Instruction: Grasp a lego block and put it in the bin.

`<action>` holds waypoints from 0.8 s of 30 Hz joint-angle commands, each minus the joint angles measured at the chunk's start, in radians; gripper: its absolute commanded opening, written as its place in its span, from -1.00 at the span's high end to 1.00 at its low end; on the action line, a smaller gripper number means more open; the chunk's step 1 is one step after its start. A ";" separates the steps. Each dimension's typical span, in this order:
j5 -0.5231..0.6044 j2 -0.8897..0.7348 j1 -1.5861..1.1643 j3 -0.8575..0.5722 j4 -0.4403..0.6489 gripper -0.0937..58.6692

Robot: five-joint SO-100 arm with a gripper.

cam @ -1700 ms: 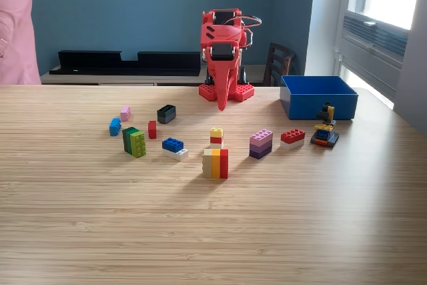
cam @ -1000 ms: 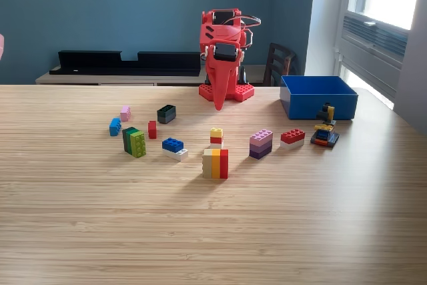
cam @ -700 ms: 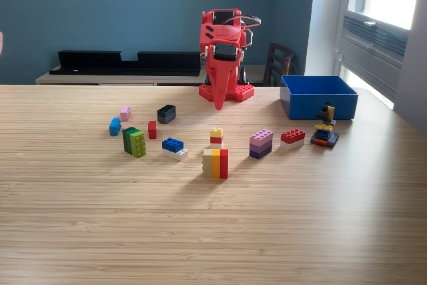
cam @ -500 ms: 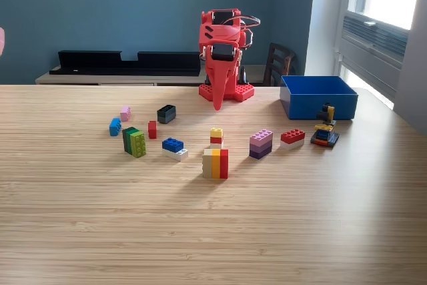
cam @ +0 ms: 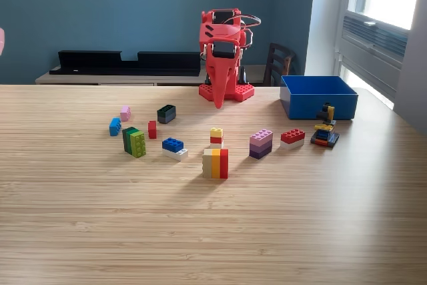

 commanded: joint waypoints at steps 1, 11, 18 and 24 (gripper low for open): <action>0.011 -0.081 0.000 -0.144 0.014 0.58; 0.126 -0.650 -0.032 -0.603 0.140 0.23; 0.270 -0.996 -0.060 -0.940 0.288 0.19; 0.359 -1.235 -0.055 -1.058 0.328 0.21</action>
